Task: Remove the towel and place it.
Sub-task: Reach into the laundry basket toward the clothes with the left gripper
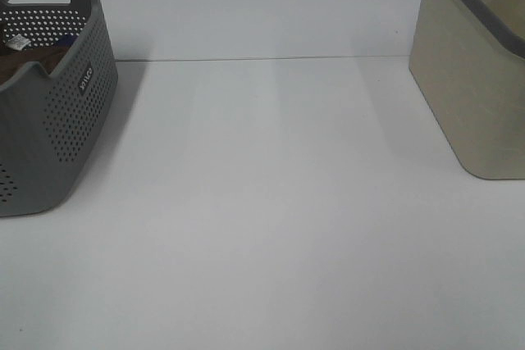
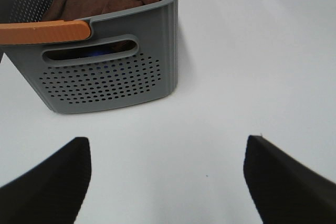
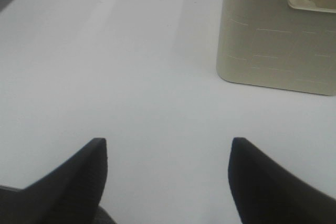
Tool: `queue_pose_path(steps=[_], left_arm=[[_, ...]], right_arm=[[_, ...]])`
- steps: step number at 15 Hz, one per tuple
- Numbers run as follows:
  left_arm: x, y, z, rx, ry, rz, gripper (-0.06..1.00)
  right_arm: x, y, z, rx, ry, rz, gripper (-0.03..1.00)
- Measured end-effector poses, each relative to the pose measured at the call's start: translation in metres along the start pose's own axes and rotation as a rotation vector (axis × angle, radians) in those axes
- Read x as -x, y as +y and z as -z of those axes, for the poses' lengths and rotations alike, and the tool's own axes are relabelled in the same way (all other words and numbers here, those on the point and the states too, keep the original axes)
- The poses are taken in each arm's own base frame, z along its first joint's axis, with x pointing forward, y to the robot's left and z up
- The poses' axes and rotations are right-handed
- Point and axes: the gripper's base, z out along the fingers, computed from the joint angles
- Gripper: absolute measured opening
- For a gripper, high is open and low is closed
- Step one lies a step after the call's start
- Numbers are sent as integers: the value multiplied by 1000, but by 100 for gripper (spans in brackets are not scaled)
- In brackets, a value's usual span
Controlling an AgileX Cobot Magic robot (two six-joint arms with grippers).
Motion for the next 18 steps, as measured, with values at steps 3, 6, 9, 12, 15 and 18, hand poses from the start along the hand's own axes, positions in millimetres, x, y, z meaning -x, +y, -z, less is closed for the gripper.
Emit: queue_pose_path(steps=[3,6,9,12,15,18], left_arm=[[0,0,0,0,0,0,76],[0,0,0,0,0,0,76],[0,0,0,0,0,0,76],[0,0,0,0,0,0,76],[0,0,0,0,0,0,76],[0,0,0,0,0,0,76]], right_arm=[[0,0,0,0,0,0,63],[0,0,0,0,0,0,63],[0,0,0,0,0,0,63],[0,0,0,0,0,0,63],[0,0,0,0,0,0,63],[0,0,0,0,0,0,63]])
